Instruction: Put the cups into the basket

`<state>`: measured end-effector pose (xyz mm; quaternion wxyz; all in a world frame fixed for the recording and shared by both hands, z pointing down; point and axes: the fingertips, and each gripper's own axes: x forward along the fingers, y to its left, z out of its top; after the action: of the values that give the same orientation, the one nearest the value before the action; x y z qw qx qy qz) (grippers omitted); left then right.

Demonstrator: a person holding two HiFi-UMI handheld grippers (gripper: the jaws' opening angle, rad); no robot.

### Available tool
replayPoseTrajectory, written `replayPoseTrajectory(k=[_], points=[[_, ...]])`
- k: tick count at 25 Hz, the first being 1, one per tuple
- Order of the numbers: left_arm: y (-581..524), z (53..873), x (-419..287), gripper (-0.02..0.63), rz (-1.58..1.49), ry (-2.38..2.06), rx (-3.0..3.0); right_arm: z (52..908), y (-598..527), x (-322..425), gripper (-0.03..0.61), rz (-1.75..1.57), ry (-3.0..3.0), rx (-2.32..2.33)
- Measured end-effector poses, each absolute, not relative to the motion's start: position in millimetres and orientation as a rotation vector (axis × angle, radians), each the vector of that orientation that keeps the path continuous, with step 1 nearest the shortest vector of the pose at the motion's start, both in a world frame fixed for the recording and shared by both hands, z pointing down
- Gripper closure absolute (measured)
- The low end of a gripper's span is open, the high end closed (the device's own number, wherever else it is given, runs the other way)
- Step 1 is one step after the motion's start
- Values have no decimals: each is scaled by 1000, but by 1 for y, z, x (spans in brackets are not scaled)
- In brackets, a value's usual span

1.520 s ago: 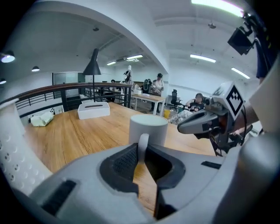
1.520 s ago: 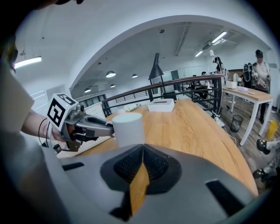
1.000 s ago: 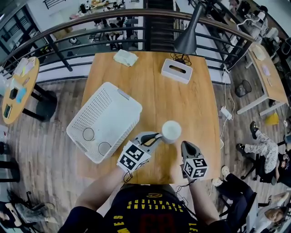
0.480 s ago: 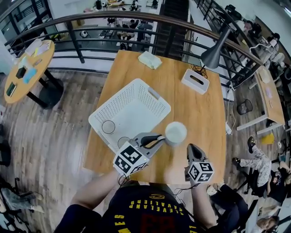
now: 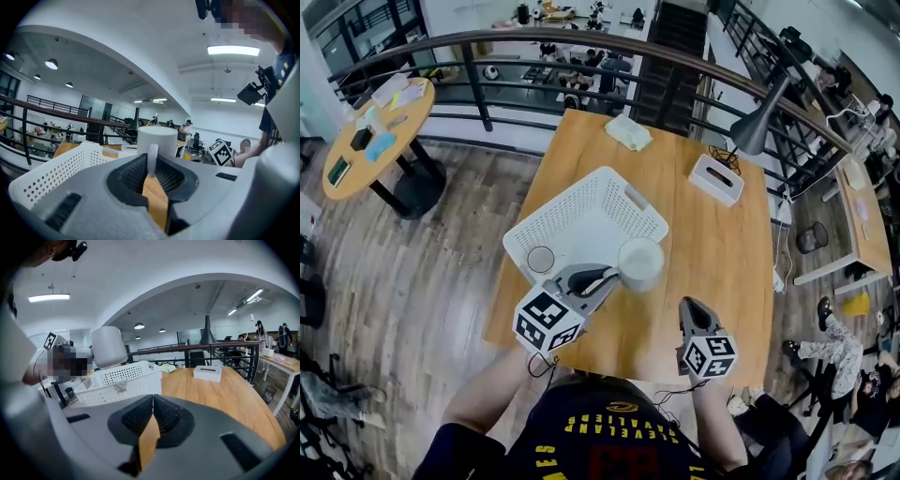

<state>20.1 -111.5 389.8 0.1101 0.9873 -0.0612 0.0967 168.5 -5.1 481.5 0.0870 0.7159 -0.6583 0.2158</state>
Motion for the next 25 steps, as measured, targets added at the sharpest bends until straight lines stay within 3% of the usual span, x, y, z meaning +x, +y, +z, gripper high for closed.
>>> replayPoseTrajectory(k=[25], points=[[-171,334,-7,563,273,-558,2919,523,16,202,565,796,-2079,2095]])
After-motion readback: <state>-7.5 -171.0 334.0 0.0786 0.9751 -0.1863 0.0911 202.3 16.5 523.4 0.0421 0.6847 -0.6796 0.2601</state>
